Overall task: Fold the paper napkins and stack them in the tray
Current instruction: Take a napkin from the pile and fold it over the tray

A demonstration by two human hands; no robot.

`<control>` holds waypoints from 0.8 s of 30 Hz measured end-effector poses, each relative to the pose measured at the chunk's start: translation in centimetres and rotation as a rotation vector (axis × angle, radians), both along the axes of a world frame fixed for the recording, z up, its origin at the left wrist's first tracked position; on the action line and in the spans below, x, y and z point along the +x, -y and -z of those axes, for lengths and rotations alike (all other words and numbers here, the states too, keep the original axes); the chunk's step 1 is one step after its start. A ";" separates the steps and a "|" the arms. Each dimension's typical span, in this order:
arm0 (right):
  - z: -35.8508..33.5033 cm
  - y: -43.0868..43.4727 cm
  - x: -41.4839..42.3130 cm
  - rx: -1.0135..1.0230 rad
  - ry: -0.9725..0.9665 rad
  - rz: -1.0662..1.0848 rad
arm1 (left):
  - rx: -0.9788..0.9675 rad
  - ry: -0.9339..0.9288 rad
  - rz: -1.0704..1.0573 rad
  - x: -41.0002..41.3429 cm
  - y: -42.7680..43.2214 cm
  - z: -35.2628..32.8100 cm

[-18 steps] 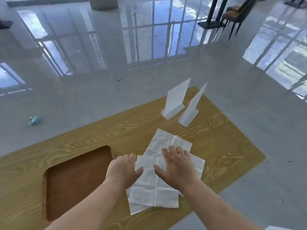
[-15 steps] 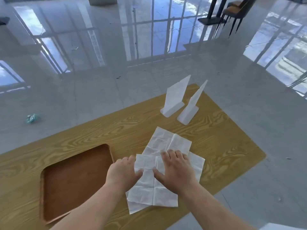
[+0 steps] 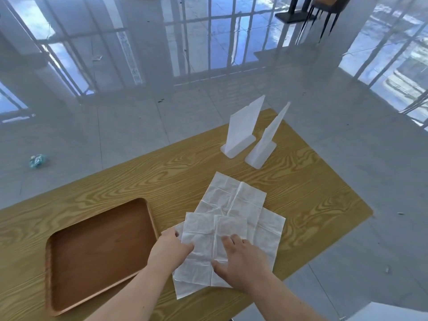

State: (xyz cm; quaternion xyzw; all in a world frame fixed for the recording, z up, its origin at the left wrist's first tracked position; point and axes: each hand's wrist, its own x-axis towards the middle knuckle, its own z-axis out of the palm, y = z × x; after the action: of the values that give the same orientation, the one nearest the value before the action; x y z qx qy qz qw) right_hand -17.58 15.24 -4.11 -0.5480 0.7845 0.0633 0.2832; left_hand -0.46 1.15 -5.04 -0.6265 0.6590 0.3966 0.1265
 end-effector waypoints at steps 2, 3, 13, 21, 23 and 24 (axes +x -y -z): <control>0.2 -0.1 0.0 0.006 0.027 0.003 | 0.016 0.021 0.021 0.0 0.1 0.2; 0.3 -0.2 0.1 0.004 0.036 -0.002 | 0.028 0.018 0.002 0.0 0.1 0.3; 0.7 -0.7 0.6 0.002 0.044 -0.005 | -0.138 -0.031 0.033 -0.2 -0.4 0.6; 0.6 -1.1 -0.6 -0.176 0.137 0.293 | 0.265 -0.465 -0.222 -1.5 -0.1 -2.7; 0.6 -1.0 -1.2 -0.206 0.258 0.477 | 0.459 -0.626 -0.399 -1.4 0.0 -4.0; 0.5 -0.8 -1.5 -0.205 0.332 0.559 | 0.512 -0.664 -0.464 -1.3 0.0 -4.6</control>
State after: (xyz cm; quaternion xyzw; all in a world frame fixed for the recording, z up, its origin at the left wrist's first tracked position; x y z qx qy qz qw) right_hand -19.11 16.06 -4.64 -0.3401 0.8498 -0.1861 0.3570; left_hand -1.79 1.14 -0.47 -0.5449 0.3876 0.7428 -0.0323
